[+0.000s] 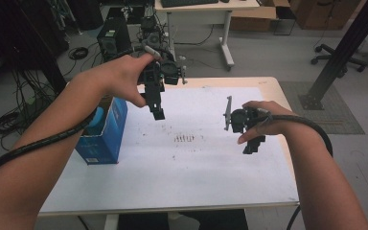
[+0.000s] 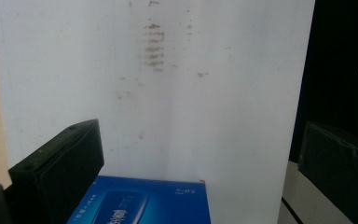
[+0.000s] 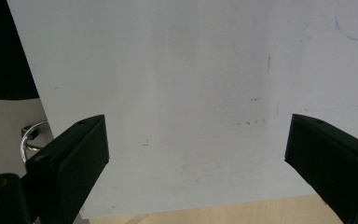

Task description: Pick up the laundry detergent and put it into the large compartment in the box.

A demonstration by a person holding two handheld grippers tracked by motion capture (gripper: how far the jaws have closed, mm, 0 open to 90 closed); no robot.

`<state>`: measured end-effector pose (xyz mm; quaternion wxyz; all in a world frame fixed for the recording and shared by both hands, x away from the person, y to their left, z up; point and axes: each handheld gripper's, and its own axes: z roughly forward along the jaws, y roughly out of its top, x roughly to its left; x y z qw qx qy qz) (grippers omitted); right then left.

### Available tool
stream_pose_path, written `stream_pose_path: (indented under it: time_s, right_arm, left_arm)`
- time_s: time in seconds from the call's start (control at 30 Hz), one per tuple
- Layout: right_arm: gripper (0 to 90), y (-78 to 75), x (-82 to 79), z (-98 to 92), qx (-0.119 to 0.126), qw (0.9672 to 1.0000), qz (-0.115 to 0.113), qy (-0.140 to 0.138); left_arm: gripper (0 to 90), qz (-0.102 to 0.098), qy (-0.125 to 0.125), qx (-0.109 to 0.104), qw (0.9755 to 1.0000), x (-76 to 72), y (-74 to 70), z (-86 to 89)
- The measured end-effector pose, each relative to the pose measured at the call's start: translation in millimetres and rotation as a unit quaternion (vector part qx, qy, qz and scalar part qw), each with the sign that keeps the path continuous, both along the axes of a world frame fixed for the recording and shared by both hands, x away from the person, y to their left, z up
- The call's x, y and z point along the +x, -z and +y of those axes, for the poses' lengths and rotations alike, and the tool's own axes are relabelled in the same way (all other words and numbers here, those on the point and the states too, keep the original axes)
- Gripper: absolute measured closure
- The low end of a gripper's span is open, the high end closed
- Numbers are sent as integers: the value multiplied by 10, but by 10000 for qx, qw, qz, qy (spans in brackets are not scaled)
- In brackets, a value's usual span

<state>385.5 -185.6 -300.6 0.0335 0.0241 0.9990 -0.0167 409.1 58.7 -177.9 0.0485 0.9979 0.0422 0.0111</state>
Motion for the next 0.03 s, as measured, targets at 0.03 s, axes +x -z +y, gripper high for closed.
stream_pose_path:
  time_s: [0.03]
  right_arm:
    - [59, -3, -2, 4, 7, 10000, 0, -14]
  left_arm:
    - [4, -3, 12, -10, 10000, 0, -2, 0]
